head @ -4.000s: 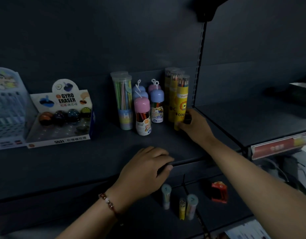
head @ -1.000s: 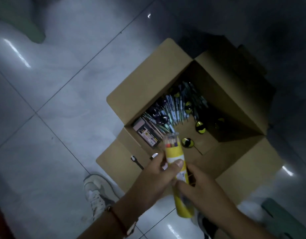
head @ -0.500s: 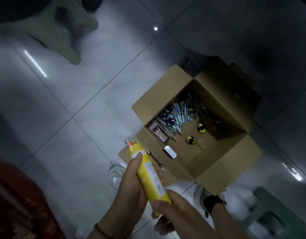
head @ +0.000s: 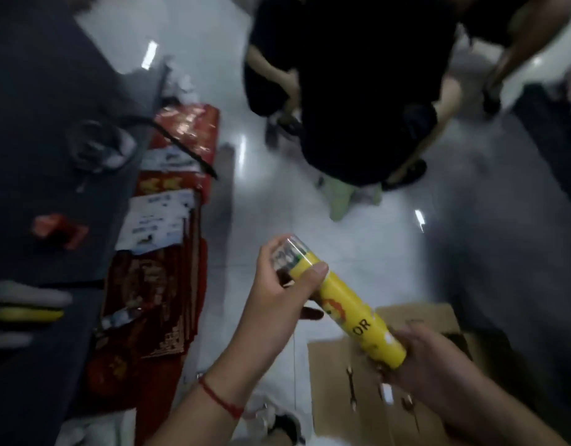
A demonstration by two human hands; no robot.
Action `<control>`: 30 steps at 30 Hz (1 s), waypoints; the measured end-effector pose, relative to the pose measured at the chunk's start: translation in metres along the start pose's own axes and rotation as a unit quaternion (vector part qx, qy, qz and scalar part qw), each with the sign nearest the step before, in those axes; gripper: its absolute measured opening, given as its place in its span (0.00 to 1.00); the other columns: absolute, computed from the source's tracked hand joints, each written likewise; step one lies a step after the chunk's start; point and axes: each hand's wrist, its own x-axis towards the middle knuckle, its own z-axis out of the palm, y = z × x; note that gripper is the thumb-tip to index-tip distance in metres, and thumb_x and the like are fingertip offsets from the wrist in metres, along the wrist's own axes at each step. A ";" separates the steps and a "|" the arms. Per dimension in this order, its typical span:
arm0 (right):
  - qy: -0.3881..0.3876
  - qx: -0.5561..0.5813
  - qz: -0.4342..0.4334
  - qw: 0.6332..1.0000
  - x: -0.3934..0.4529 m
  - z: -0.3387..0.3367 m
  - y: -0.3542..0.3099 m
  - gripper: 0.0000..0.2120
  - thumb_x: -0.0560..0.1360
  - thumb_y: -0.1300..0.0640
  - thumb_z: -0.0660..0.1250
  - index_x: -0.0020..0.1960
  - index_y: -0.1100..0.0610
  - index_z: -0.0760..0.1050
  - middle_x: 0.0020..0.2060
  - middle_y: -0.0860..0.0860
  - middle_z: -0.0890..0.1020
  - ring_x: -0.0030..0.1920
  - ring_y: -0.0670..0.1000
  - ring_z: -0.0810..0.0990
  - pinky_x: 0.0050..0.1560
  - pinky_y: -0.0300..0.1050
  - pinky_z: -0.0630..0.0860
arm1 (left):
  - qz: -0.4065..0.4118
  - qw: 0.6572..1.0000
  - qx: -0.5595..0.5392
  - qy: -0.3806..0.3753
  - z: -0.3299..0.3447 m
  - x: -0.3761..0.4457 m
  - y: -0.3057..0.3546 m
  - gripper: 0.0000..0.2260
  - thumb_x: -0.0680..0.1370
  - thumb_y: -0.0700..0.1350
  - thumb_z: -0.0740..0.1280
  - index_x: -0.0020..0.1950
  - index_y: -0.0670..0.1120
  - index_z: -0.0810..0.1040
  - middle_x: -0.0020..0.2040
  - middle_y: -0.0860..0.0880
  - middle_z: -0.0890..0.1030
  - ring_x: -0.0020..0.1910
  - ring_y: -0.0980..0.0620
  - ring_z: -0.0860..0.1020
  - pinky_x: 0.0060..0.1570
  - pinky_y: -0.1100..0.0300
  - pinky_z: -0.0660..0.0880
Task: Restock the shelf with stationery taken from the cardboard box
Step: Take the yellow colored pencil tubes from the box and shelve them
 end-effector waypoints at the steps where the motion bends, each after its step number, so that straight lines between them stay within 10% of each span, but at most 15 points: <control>1: -0.025 -0.067 -0.018 0.997 0.002 0.031 -0.015 0.34 0.48 0.43 0.79 0.49 0.62 0.84 0.43 0.62 0.83 0.34 0.57 0.81 0.32 0.45 0.77 | 0.026 0.999 0.015 0.025 -0.025 -0.008 0.023 0.20 0.73 0.47 0.74 0.59 0.63 0.71 0.45 0.55 0.82 0.41 0.46 0.84 0.35 0.51 0.80; 4: -0.060 -0.315 -0.080 0.944 0.019 0.135 -0.053 0.34 0.53 0.45 0.78 0.59 0.46 0.78 0.49 0.49 0.84 0.45 0.53 0.83 0.44 0.47 0.80 | 0.077 0.990 0.041 0.114 -0.110 -0.022 0.081 0.18 0.72 0.51 0.76 0.57 0.58 0.71 0.40 0.54 0.81 0.36 0.48 0.83 0.35 0.45 0.82; 7: -0.065 -0.451 -0.164 0.875 0.047 0.242 -0.065 0.28 0.57 0.47 0.78 0.56 0.41 0.76 0.43 0.43 0.82 0.40 0.45 0.81 0.42 0.43 0.80 | 0.136 0.968 0.058 0.201 -0.200 -0.044 0.123 0.14 0.76 0.50 0.71 0.58 0.55 0.71 0.42 0.56 0.79 0.35 0.65 0.80 0.34 0.66 0.77; 12: -0.160 -0.483 -0.194 0.839 0.079 0.380 -0.074 0.26 0.55 0.45 0.76 0.52 0.48 0.78 0.40 0.47 0.83 0.36 0.48 0.79 0.37 0.48 0.79 | 0.188 0.947 0.087 0.245 -0.331 -0.087 0.172 0.24 0.72 0.57 0.74 0.64 0.63 0.69 0.53 0.61 0.80 0.51 0.64 0.79 0.50 0.65 0.76; 17: -0.247 -0.554 -0.250 0.755 0.106 0.485 -0.073 0.28 0.55 0.36 0.76 0.55 0.37 0.79 0.46 0.43 0.84 0.45 0.44 0.83 0.53 0.51 0.79 | 0.216 0.911 0.106 0.335 -0.408 -0.142 0.200 0.27 0.75 0.52 0.73 0.68 0.66 0.64 0.53 0.58 0.81 0.47 0.58 0.81 0.45 0.57 0.80; 30: -0.497 -0.534 -0.355 0.585 0.161 0.746 -0.055 0.19 0.70 0.51 0.76 0.58 0.39 0.76 0.48 0.39 0.83 0.48 0.40 0.82 0.51 0.43 0.79 | 0.262 0.716 0.244 0.599 -0.543 -0.208 0.291 0.34 0.75 0.48 0.73 0.74 0.64 0.58 0.51 0.55 0.82 0.48 0.55 0.83 0.49 0.54 0.81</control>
